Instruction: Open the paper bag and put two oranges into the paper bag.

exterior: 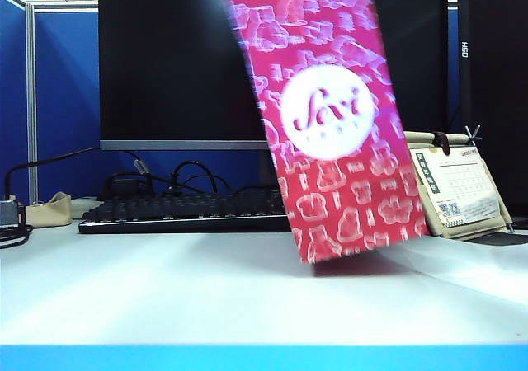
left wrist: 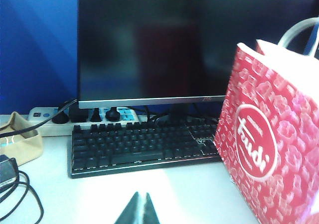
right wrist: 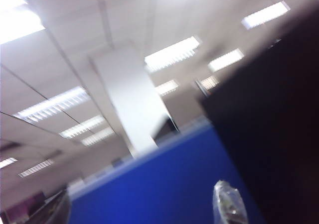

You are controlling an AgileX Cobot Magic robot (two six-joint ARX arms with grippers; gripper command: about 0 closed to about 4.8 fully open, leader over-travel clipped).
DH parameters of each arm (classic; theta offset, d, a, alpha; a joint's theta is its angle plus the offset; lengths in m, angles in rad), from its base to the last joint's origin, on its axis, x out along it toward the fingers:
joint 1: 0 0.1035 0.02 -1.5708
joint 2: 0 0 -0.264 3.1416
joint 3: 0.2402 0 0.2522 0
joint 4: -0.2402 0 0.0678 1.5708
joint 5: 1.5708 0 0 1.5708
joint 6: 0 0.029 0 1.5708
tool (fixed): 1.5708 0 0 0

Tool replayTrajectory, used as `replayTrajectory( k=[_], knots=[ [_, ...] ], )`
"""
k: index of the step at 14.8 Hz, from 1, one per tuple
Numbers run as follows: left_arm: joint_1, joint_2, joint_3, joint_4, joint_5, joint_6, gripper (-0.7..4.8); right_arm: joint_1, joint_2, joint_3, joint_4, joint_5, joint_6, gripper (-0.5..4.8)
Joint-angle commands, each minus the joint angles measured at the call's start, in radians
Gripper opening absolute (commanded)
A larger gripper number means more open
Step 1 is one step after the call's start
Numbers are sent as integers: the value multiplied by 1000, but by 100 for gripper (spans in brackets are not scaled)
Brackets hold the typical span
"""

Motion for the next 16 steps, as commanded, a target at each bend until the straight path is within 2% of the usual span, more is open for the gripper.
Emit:
replayTrajectory(
  k=[1,6,14,16],
  knots=[
    [1,0,2,15,0,1,-6,-40,-5,1,-106,-90,-11,367],
    [1,0,2,29,-4,2,-6,-69,-4,-12,-209,-206,-66,366],
    [1,2,2,69,-27,9,-6,-149,-6,-24,-178,-371,-48,369],
    [1,3,2,63,-26,48,-6,-170,-6,-24,-179,-393,-50,370]
  ],
)
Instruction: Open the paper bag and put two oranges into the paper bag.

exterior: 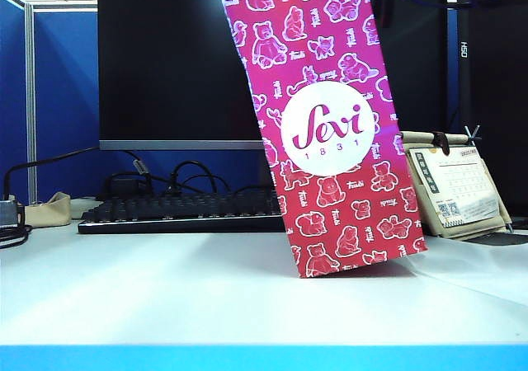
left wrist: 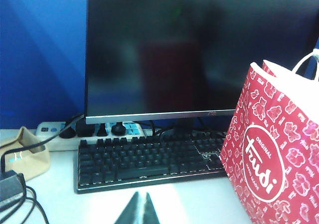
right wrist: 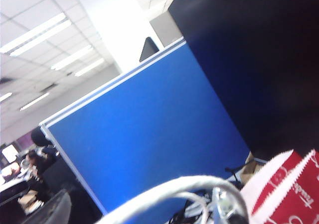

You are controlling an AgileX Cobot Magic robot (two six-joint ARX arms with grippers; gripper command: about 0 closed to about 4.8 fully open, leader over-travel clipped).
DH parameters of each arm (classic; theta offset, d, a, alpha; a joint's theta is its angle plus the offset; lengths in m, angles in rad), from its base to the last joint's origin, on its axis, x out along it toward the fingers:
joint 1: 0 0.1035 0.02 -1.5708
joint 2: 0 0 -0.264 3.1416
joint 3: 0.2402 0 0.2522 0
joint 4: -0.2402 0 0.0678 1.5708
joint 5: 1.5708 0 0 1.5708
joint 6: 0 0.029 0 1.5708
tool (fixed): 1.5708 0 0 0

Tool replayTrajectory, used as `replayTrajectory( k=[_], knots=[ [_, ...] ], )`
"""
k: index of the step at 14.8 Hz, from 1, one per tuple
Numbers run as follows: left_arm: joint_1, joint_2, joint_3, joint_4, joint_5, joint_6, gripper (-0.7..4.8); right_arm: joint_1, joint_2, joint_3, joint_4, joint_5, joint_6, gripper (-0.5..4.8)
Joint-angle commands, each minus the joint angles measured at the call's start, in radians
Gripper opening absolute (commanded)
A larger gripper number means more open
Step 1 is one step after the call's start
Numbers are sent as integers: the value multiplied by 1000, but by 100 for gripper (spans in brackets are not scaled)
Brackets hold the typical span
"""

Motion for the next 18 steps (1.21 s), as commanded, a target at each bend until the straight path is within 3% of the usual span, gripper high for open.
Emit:
replayTrajectory(
  k=[1,10,14,16,18],
  knots=[
    [1,2,2,13,0,47,-6,-37,-6,2,16,-32,2,370],
    [1,2,2,12,8,77,-5,-134,-5,2,-49,-221,3,393],
    [1,2,2,12,8,77,-5,-164,-6,2,14,-306,99,390],
    [1,2,2,12,13,83,-5,-176,-6,2,53,-390,195,306],
    [1,2,2,12,30,92,-5,-210,-6,2,90,-389,204,320]
  ],
)
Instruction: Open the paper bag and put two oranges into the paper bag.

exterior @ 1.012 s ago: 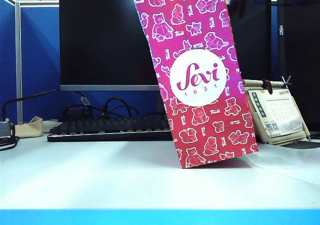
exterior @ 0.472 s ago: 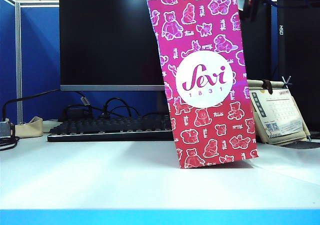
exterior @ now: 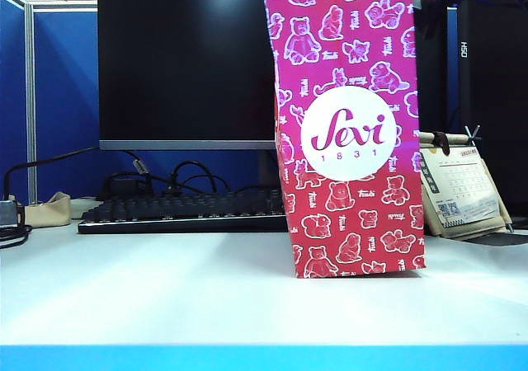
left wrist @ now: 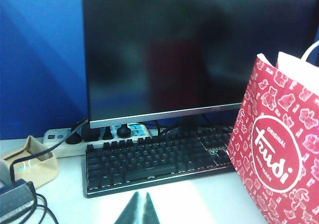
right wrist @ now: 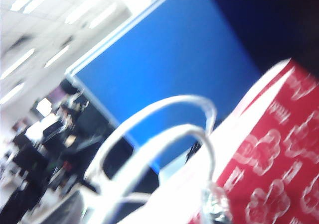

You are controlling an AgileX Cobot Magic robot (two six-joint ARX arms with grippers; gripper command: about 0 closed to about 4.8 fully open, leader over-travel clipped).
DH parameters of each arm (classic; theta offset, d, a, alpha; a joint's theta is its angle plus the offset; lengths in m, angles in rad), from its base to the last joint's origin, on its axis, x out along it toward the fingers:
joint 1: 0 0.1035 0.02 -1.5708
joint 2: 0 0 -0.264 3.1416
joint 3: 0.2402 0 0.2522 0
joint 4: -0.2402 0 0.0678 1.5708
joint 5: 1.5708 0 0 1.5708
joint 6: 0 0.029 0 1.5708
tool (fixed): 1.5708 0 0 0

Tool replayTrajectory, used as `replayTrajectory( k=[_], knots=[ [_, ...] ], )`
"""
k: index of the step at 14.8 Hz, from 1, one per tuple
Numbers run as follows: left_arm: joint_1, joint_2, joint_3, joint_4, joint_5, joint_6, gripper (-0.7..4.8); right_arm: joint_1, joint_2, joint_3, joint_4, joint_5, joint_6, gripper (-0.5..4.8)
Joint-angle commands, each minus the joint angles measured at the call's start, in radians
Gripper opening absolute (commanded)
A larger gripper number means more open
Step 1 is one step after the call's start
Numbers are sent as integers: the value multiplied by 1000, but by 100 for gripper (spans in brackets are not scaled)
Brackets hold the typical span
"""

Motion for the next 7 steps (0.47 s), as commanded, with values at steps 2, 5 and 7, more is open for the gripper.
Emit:
replayTrajectory(
  k=[2,5,7],
  knots=[
    [1,1,2,13,26,13,-5,-88,-4,2,57,27,22,347],
    [1,1,2,14,26,13,-5,-142,-5,2,66,26,48,348],
    [1,1,2,13,26,13,-5,-146,-5,2,113,28,78,348]
  ],
)
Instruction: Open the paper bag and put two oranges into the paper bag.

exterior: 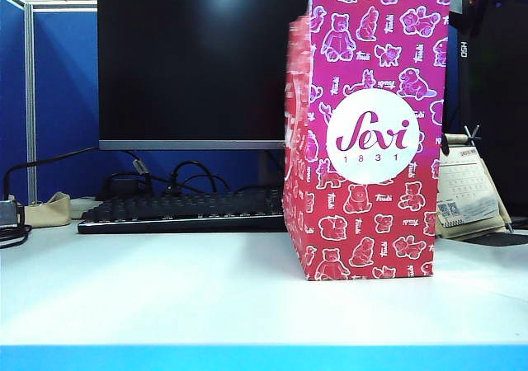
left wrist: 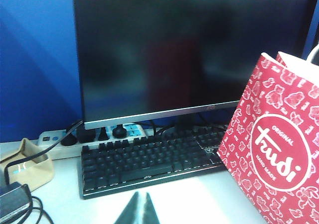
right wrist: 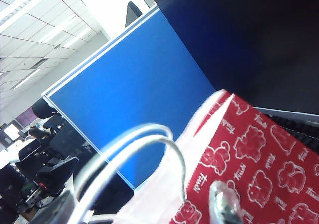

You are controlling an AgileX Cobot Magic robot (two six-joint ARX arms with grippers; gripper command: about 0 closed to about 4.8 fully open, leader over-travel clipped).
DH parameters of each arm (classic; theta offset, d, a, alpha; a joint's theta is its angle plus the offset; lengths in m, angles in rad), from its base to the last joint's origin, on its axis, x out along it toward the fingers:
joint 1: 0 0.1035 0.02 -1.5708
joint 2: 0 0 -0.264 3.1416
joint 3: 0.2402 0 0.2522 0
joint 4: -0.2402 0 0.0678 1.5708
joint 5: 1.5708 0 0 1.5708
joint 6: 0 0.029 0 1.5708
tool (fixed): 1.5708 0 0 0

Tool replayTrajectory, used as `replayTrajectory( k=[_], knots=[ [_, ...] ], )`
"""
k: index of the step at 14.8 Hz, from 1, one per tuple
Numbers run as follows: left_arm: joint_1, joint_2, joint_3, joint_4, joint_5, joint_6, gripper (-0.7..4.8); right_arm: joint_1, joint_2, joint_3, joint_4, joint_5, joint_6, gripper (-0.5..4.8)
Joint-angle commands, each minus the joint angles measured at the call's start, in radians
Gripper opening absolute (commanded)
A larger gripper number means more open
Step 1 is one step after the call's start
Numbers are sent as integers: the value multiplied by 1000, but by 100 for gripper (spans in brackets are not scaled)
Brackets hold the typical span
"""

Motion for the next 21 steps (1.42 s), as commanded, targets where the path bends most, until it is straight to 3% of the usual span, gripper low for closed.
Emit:
replayTrajectory(
  k=[1,3,6,8,9,11,15,19,21],
  knots=[
    [1,1,2,13,5,4,-5,-11,-5,2,98,5,59,348],
    [1,1,2,13,5,4,-5,-26,-5,2,211,-16,198,379],
    [1,1,2,12,10,5,-5,-55,-20,3,211,-38,212,378],
    [1,1,2,-3,12,40,-5,-141,-101,3,212,-22,205,134],
    [1,1,2,-10,13,56,-5,-168,-162,3,212,-20,187,75],
    [1,1,2,-14,13,57,-5,-217,-316,3,212,15,148,5],
    [1,0,2,-20,27,37,-6,-322,-786,-50,208,31,134,-6],
    [1,0,2,-44,24,-136,-5,-450,-1094,-220,180,47,163,-6],
    [1,0,2,-61,23,-135,-5,-373,-1157,-376,158,104,161,-6]
  ],
)
